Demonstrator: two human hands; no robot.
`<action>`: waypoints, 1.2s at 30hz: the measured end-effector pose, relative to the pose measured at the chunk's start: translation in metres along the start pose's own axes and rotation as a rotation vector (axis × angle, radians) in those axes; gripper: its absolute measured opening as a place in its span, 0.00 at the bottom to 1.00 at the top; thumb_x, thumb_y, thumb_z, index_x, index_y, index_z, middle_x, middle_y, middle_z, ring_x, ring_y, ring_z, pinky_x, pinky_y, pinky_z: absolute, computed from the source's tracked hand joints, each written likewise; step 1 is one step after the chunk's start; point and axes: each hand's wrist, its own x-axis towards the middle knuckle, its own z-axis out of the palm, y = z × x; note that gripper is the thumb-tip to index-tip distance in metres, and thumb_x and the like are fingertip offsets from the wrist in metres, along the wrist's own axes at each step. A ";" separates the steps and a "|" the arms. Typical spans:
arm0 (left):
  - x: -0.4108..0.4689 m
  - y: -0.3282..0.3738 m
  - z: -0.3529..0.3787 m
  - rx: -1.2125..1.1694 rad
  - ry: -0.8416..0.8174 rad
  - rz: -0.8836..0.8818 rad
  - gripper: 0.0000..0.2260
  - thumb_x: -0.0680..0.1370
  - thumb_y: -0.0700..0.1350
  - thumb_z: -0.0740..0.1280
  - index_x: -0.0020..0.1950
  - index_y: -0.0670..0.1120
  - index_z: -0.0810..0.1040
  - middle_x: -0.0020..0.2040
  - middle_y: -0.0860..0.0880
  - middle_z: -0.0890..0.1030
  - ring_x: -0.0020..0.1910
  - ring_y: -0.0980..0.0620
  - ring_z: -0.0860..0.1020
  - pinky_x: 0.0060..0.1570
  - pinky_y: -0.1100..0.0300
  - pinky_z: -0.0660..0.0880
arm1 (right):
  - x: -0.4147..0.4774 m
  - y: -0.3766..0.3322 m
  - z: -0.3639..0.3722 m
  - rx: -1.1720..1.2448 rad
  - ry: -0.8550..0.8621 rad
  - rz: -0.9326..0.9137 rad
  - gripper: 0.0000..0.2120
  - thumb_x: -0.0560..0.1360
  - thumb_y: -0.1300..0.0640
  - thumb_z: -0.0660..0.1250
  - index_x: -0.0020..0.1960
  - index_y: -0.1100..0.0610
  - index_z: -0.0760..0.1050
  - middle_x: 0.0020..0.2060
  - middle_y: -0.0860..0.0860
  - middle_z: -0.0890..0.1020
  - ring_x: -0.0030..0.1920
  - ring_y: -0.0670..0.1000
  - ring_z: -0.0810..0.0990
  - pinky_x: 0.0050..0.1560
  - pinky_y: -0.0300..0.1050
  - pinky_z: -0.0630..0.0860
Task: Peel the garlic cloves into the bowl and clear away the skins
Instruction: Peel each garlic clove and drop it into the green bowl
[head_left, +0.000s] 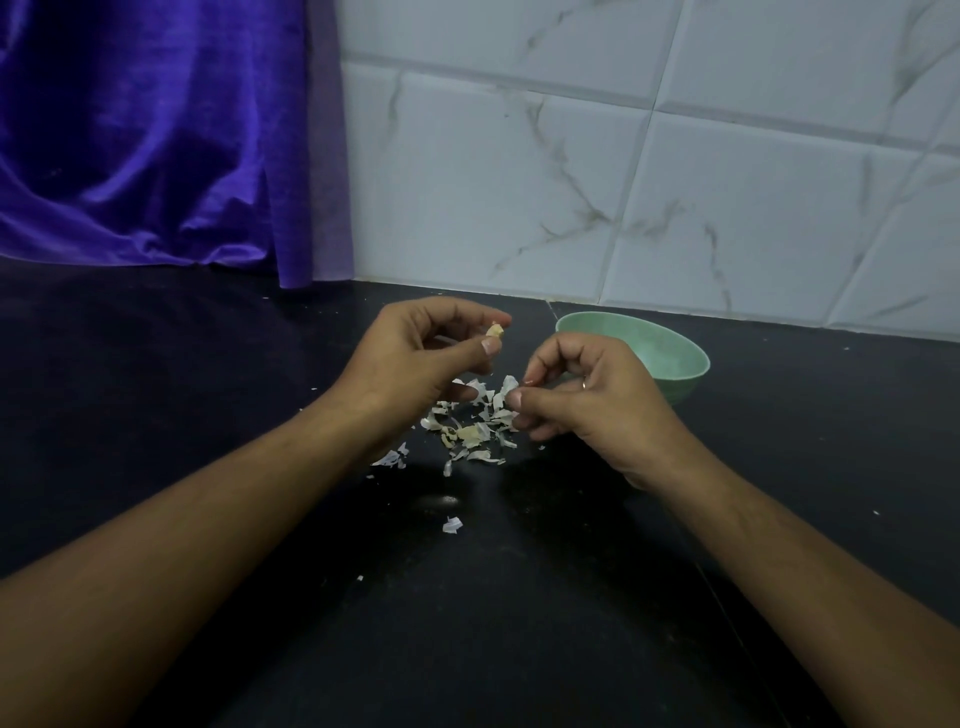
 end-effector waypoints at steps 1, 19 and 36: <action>0.000 0.000 0.000 0.006 -0.002 0.004 0.08 0.79 0.37 0.73 0.56 0.46 0.86 0.44 0.47 0.82 0.43 0.51 0.83 0.41 0.56 0.83 | 0.000 0.000 0.000 -0.018 0.013 -0.015 0.08 0.74 0.65 0.78 0.43 0.61 0.78 0.37 0.61 0.84 0.37 0.57 0.88 0.39 0.53 0.83; -0.004 -0.001 0.003 0.382 0.039 0.194 0.05 0.73 0.43 0.81 0.46 0.48 0.87 0.38 0.52 0.87 0.38 0.53 0.86 0.37 0.66 0.78 | 0.000 -0.003 0.005 0.087 0.101 -0.129 0.03 0.78 0.65 0.73 0.50 0.64 0.84 0.38 0.57 0.88 0.40 0.56 0.88 0.41 0.44 0.84; -0.005 -0.002 0.009 0.205 0.026 0.106 0.06 0.72 0.42 0.81 0.46 0.48 0.87 0.40 0.48 0.88 0.39 0.50 0.85 0.46 0.46 0.84 | -0.001 -0.009 0.006 0.179 0.110 -0.103 0.06 0.79 0.69 0.69 0.45 0.62 0.81 0.37 0.57 0.87 0.37 0.55 0.87 0.39 0.44 0.84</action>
